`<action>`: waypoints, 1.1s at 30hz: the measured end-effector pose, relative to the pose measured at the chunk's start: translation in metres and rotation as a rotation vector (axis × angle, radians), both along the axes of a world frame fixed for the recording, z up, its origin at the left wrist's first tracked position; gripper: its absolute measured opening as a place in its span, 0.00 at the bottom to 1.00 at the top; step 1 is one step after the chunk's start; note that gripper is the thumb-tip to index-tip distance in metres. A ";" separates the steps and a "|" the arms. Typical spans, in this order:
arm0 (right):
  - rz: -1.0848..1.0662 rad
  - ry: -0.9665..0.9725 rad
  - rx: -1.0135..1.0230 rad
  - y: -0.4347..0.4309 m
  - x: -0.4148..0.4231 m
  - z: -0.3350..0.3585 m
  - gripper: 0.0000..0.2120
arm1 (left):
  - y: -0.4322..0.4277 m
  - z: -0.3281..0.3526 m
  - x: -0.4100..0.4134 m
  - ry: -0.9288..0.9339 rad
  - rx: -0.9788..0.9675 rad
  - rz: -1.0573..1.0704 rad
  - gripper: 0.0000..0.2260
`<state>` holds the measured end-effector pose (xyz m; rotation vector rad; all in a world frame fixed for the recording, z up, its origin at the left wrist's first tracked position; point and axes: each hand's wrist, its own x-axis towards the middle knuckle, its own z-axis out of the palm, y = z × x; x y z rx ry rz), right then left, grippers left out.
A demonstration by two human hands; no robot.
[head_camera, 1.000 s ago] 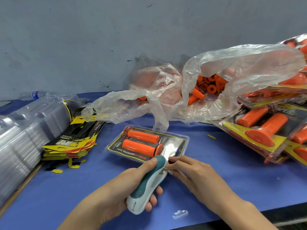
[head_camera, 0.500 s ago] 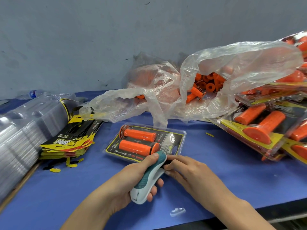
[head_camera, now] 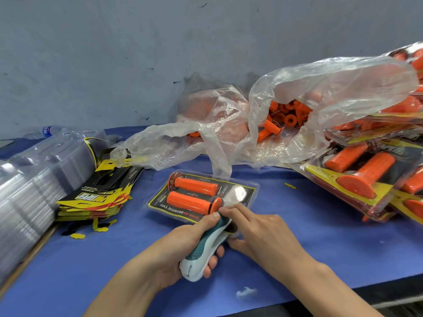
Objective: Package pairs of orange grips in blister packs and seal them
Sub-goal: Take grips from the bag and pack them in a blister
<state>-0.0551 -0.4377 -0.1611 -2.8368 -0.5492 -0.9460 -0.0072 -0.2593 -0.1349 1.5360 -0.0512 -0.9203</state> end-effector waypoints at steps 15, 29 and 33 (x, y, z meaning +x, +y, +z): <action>-0.006 0.076 0.013 -0.006 -0.003 -0.003 0.10 | 0.046 0.013 0.007 -0.203 0.284 -0.166 0.36; 0.019 -0.141 0.186 0.004 0.001 0.020 0.05 | 0.102 -0.007 0.042 -1.418 1.056 0.391 0.33; 0.048 -0.234 0.244 0.014 0.006 0.048 0.04 | 0.059 0.001 0.026 -1.706 0.741 0.135 0.21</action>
